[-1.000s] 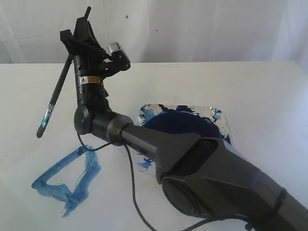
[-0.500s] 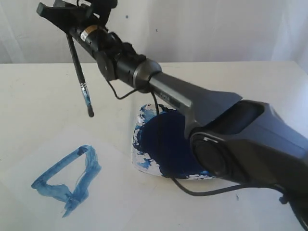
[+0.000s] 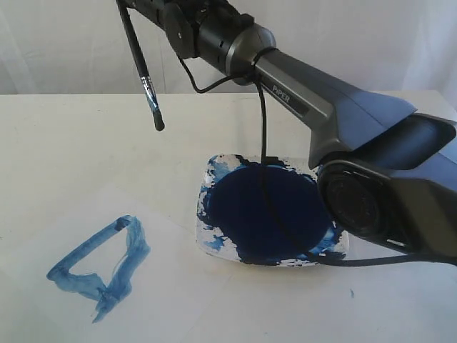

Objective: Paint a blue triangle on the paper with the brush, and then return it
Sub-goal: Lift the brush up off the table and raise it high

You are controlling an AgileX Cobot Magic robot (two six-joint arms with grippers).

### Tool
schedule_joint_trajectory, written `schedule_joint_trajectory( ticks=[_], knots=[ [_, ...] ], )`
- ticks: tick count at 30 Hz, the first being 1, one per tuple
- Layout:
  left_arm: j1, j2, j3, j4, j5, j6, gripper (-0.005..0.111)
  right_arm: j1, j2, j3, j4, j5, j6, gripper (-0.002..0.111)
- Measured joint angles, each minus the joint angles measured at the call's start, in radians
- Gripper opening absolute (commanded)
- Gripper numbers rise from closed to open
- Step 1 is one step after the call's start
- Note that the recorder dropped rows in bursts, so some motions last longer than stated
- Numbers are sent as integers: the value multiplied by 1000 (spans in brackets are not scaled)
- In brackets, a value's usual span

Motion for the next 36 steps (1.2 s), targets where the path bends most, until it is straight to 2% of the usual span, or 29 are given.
schedule_joint_trajectory(
  ticks=[6,9,17,27,36],
  knots=[
    [-73,49,0,-158,30,231,0,-16,0,0,0,9,5,0],
    [-95,61,0,-197,36,287,0,-32,0,0,0,9,5,0],
    [-104,71,0,-223,40,311,0,-69,0,0,0,53,5,0],
    [-104,71,0,-228,34,313,0,-115,-7,2,0,297,5,0],
    [-104,83,0,-236,28,313,0,-143,-69,6,-2,474,-106,0]
  ],
)
